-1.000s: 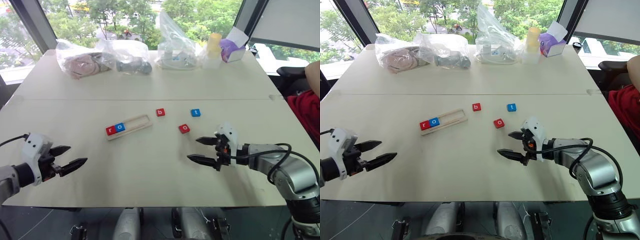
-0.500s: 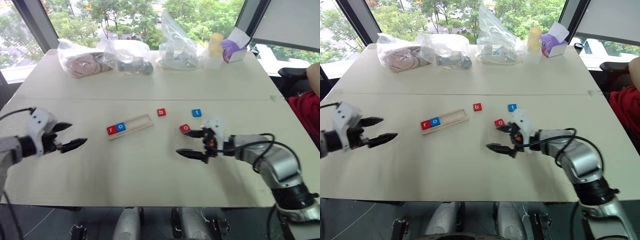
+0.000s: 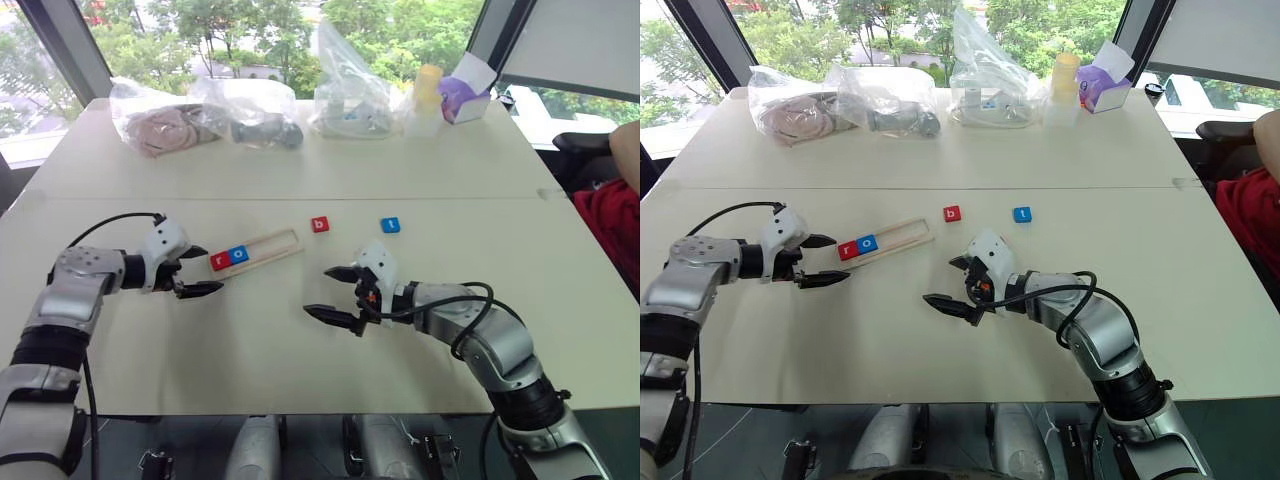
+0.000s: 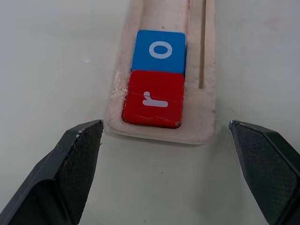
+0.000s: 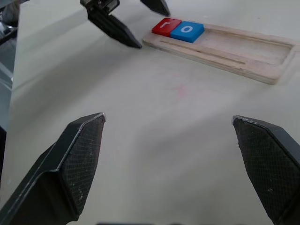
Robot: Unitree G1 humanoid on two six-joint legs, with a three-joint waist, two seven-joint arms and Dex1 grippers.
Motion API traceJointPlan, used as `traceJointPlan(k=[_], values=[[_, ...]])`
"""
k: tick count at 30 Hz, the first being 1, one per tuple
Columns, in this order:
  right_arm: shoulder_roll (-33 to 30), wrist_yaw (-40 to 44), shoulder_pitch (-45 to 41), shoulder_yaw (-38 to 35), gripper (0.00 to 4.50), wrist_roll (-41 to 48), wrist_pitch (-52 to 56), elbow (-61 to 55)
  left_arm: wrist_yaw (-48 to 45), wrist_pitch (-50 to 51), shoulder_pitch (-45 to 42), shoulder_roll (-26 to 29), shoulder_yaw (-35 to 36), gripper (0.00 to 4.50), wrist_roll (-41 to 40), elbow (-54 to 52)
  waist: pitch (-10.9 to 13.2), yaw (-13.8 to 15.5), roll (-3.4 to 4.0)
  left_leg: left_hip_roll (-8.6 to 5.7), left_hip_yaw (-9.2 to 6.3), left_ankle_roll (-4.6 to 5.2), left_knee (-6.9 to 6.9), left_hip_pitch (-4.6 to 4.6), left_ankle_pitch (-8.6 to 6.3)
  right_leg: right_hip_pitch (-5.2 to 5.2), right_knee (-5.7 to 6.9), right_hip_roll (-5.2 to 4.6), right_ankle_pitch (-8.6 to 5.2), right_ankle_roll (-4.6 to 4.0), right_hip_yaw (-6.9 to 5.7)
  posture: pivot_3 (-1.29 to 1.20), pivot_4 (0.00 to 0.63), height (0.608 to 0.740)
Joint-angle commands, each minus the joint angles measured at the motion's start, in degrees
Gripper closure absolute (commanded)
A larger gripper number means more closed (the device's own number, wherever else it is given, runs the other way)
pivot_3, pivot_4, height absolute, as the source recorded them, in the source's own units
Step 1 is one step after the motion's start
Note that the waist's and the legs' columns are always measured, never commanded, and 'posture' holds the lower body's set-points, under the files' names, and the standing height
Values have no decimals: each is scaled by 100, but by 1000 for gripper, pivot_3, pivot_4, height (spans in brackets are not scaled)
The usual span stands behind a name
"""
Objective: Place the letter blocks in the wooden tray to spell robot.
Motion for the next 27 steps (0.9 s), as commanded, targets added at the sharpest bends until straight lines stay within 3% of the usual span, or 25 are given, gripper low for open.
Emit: traceJointPlan(k=[1,11,14,15,16,23,27], values=[[20,-129,59,-79,34,3,-10,-305,-28,-442,-270,-163,-132,0,256,528,-1,3,0,1,0,0,0,2,0,2,1,1,0,0,0,0,150,740],[-17,-178,73,-101,34,-67,-96,-230,-132,-1145,-362,-642,-538,0,767,1350,-41,41,29,2,-2,0,10,18,0,24,3,3,2,-3,2,0,150,740],[-41,-167,86,-118,0,-94,-111,-222,-200,-1308,-308,-674,-565,831,848,1447,-87,48,56,-1,0,1,10,24,0,31,3,2,1,-2,5,0,150,740],[-57,-163,101,-131,0,-103,-118,-224,-229,-1299,-288,-685,-555,1307,833,1452,-96,48,59,-1,0,0,9,27,0,33,3,2,1,-2,6,0,150,740],[-71,-162,111,-145,0,-106,-121,-224,-246,-1281,-277,-695,-537,1418,817,1450,-98,47,60,-1,0,1,9,33,0,38,3,2,1,-2,6,0,150,740],[-216,-182,206,-441,0,-60,-128,-167,-322,-1198,-276,-645,-491,1418,771,1090,-101,36,59,1,5,1,1,65,0,64,3,3,-2,-6,13,0,150,740],[-351,-266,373,-960,0,-11,-127,-119,-869,-985,73,-444,-471,1418,399,-153,-100,19,58,10,12,1,-3,62,0,59,0,2,-1,-5,22,0,150,740]])
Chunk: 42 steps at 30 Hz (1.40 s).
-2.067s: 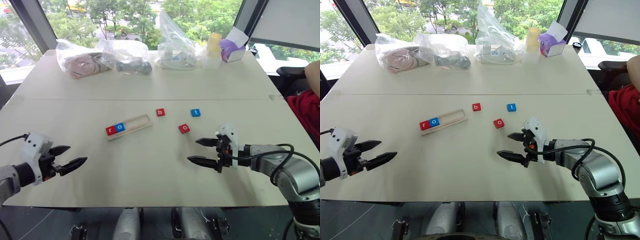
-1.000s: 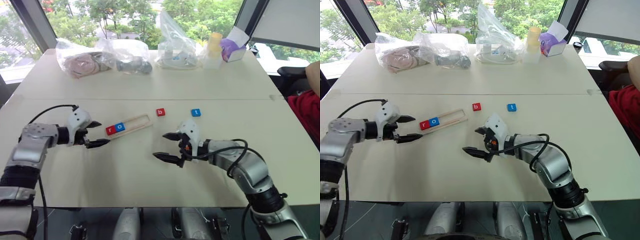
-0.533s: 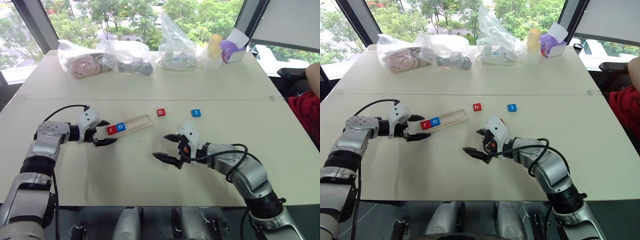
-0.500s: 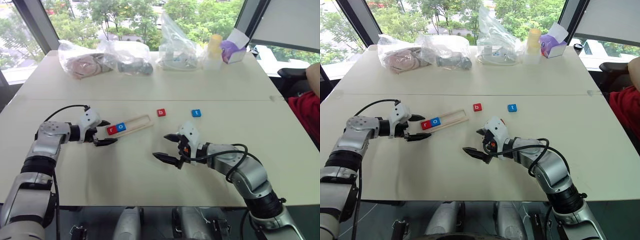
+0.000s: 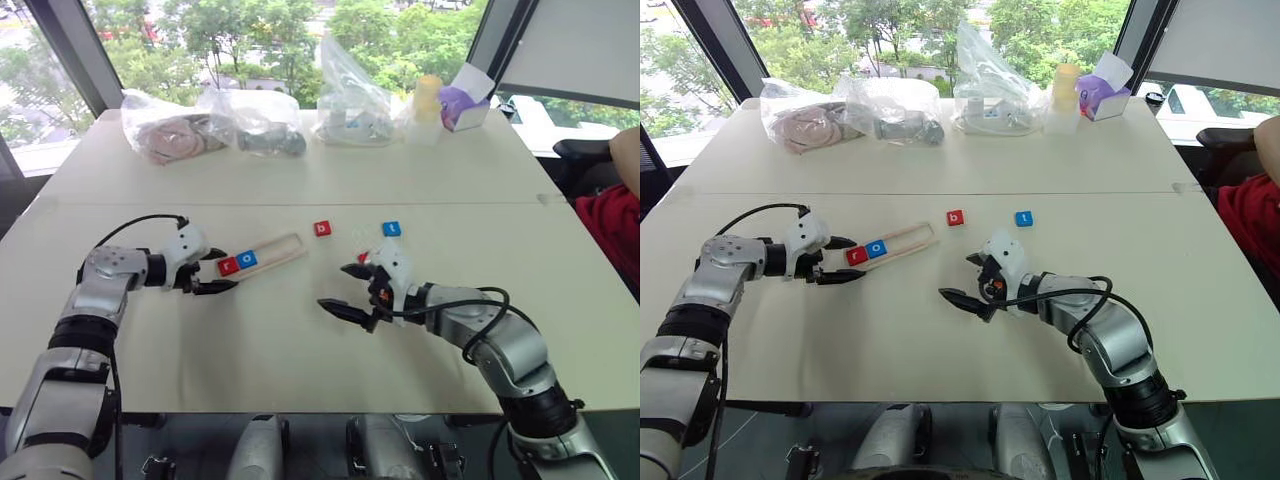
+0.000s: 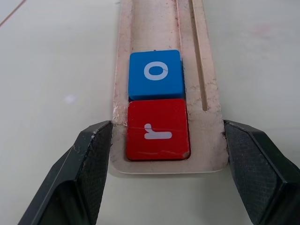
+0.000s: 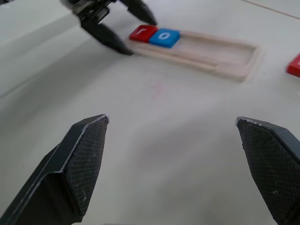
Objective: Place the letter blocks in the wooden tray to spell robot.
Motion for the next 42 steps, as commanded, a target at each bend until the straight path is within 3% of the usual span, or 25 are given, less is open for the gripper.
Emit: traceJointPlan(k=[1,4,19,20,21,28,34,38,42], values=[[-146,-78,125,-599,0,100,-83,-77,-661,227,373,159,-295,1418,-142,-1029,1,-9,-2,1,3,0,-1,-4,0,-4,-2,0,0,0,4,0,150,740],[-228,-123,264,-861,0,73,-132,-36,-841,193,457,293,-380,1418,-86,-1382,2,-17,-3,2,6,1,-2,-18,-1,-21,-2,2,0,0,9,0,150,740],[68,-572,506,-826,0,-75,-253,-126,-1181,-264,-317,-243,-819,1418,239,-224,2,-6,-4,2,13,2,3,-27,-1,-33,-5,25,3,-7,22,0,150,740],[77,-589,508,-822,0,-77,-251,-129,-1256,-176,-293,-218,-858,385,260,-225,2,-13,-3,2,12,2,3,-26,-1,-33,-4,26,3,-7,22,0,150,740],[81,-600,506,-820,0,-76,-249,-129,-1305,-119,-279,-200,-885,15,277,-225,2,-22,-4,2,13,3,4,-26,-1,-33,-4,26,3,-7,23,0,150,740],[105,-653,370,-795,0,-133,-295,5,-893,-152,-165,-143,-692,15,331,-304,1,-28,-4,5,17,8,1,-23,-4,-35,-4,30,4,-5,29,0,150,740],[396,-911,-163,-730,0,-209,-227,310,-966,137,266,458,-306,15,39,-1051,4,-113,-9,16,29,8,-3,-7,-5,-36,0,41,6,-17,47,0,150,740],[680,-1130,-790,-304,0,-587,-211,998,-909,540,722,785,-107,15,-189,-1711,5,-200,-8,22,30,9,-21,-1,-5,-44,6,45,7,-17,57,0,150,740],[1576,-1533,-2074,19,0,-992,-367,2405,-430,1299,1125,1068,412,15,-421,-2292,11,-257,-16,23,46,9,-16,-9,-5,-81,41,45,10,-16,80,0,150,740]])
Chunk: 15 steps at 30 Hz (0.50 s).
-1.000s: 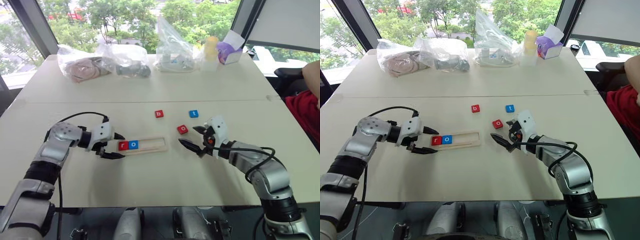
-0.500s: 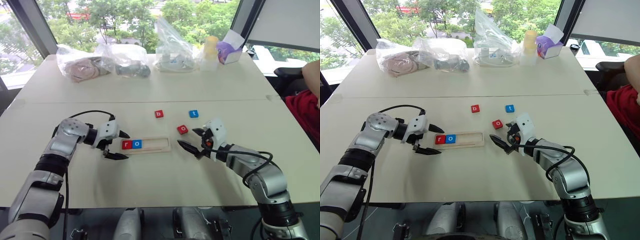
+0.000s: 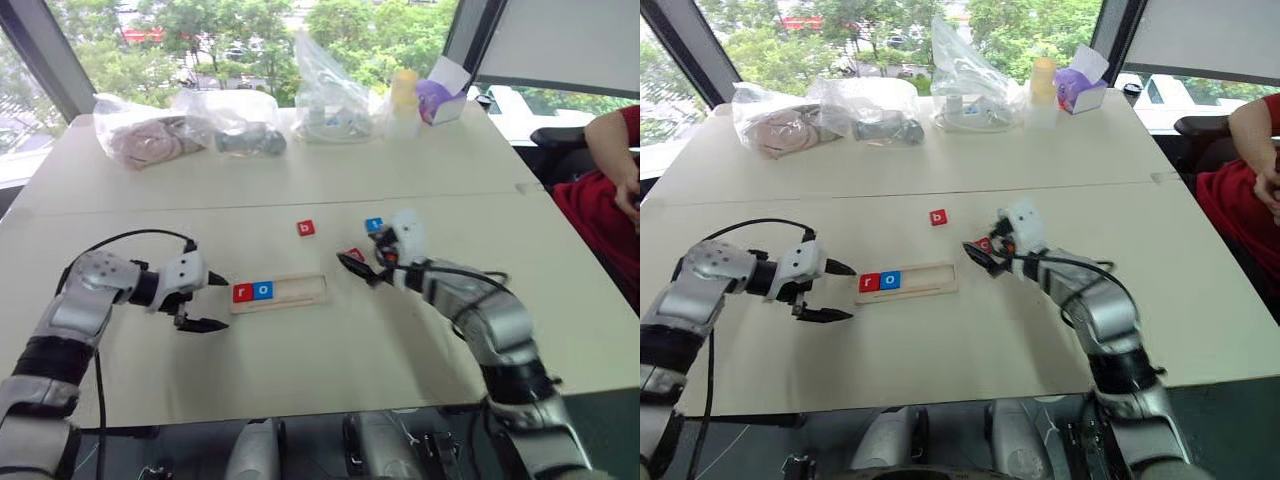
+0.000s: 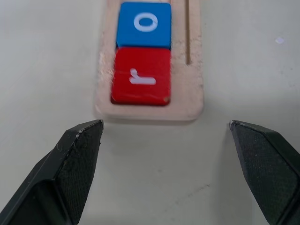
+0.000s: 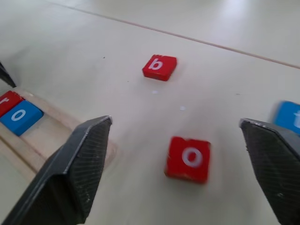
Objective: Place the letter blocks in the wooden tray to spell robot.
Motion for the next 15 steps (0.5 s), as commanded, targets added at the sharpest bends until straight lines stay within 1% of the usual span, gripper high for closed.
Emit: traceJointPlan(k=[1,3,5,9,12,15], values=[[586,-346,-841,185,0,-334,-273,828,491,614,138,198,635,15,-281,-448,0,-7,-2,-1,3,0,3,-10,0,-17,13,1,0,1,6,0,150,740],[990,-709,-1239,161,0,-549,-405,1531,984,1176,124,120,1167,15,-637,-708,-1,26,-8,0,-3,1,14,-47,1,-57,26,6,2,3,5,0,150,740],[1321,-1133,-1549,55,0,-753,-593,2214,1421,1793,183,31,1705,15,-1068,-1142,-3,58,-20,0,-5,1,14,-56,1,-60,27,1,2,3,-2,0,150,740],[1722,-1555,-1928,-78,0,-969,-965,3145,2024,2801,479,-115,2460,15,-1785,-2168,-3,44,-22,-7,-5,0,9,-65,1,-59,12,-26,10,22,5,0,150,740],[1943,-1741,-2101,-76,0,-1123,-1172,3631,2413,3255,698,-185,2801,15,-2114,-2779,-2,30,-25,-13,10,-1,10,-65,0,-59,1,-35,18,38,26,0,150,740],[2177,-1969,-2229,-58,0,-1293,-1426,4104,2724,3475,904,-236,2944,15,-2272,-3196,-2,13,-25,-9,9,-1,10,-60,1,-59,5,-30,21,38,26,0,150,740]])
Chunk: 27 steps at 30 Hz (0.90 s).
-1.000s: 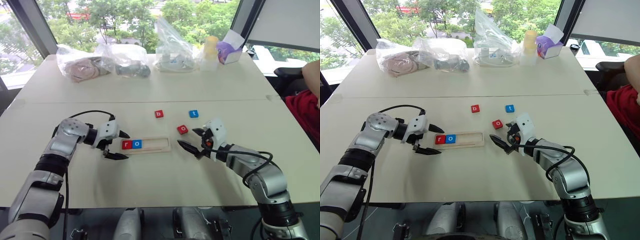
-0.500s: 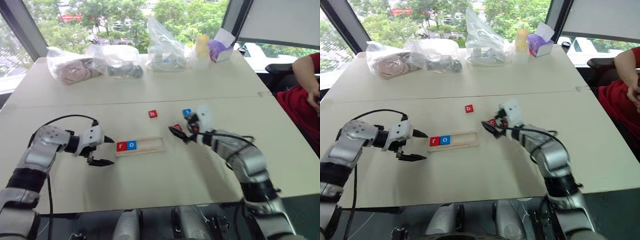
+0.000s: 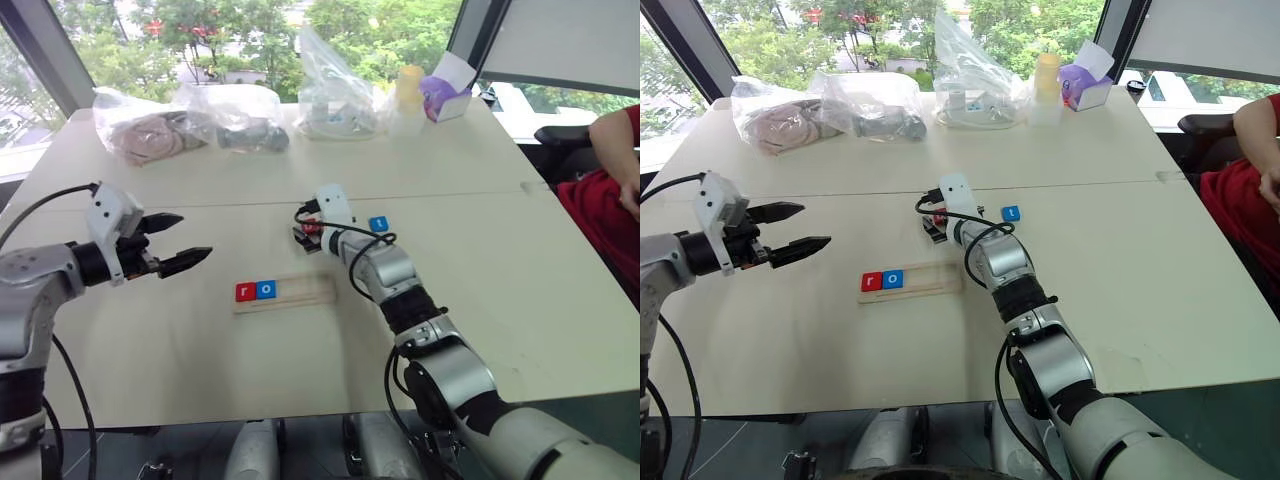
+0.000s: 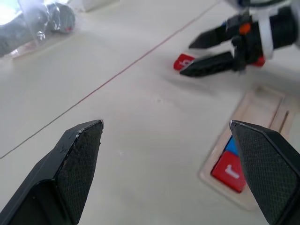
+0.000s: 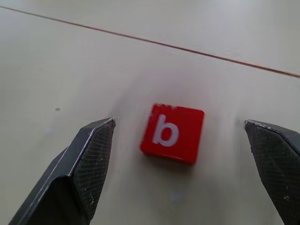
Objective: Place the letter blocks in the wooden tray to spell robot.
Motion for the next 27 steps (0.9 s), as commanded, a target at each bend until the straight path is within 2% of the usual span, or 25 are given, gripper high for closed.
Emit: traceJointPlan(k=[1,6,9,13,14,19,22,25,27], values=[[274,-240,-261,-33,0,-181,-384,342,359,204,99,-30,297,15,-250,-515,0,-4,0,1,-4,0,-1,3,0,0,3,5,0,-2,0,0,150,740],[522,-339,-378,-149,0,-228,-549,818,626,170,295,-35,203,15,-221,-731,0,-8,0,2,-8,-1,-1,7,1,0,5,17,5,-13,0,0,150,740],[612,-431,-347,-200,898,-289,-640,975,653,128,299,1,151,0,-235,-713,-1,-6,-1,2,-8,-1,-1,7,1,0,5,17,5,-13,-1,0,150,740],[621,-415,-293,-190,3012,-393,-708,1010,676,10,207,-6,-20,0,-168,-652,-1,-48,-2,2,-7,-1,-2,8,1,1,5,17,5,-13,-1,0,150,740],[612,-420,-278,-199,3319,-406,-701,989,681,-16,164,-19,-85,0,-152,-635,-2,-53,-2,2,-8,-1,-2,8,1,1,5,17,5,-13,-1,0,150,740],[422,-461,-50,-494,3301,-290,-860,346,639,-149,-75,-47,-491,0,-91,-604,-2,-65,-2,2,-8,-1,-3,7,1,1,4,15,5,-13,-1,0,150,740],[-160,90,687,-408,3301,-263,-706,-1757,469,-44,-222,18,-597,0,-290,-695,1,27,2,1,-11,-1,-4,-1,1,0,0,11,4,-11,-1,0,150,740],[-694,210,1489,-494,3301,-150,582,-3772,289,25,-325,37,-807,0,-427,-838,0,63,0,-5,-11,-1,-3,-10,0,-1,-9,2,1,-4,0,0,150,740],[-875,-5,1950,-814,3301,-76,2031,-4965,220,96,-465,-49,-1153,0,-475,-1018,-2,63,-4,-5,-13,-1,-4,-11,0,1,-11,2,1,-3,1,0,150,740]])
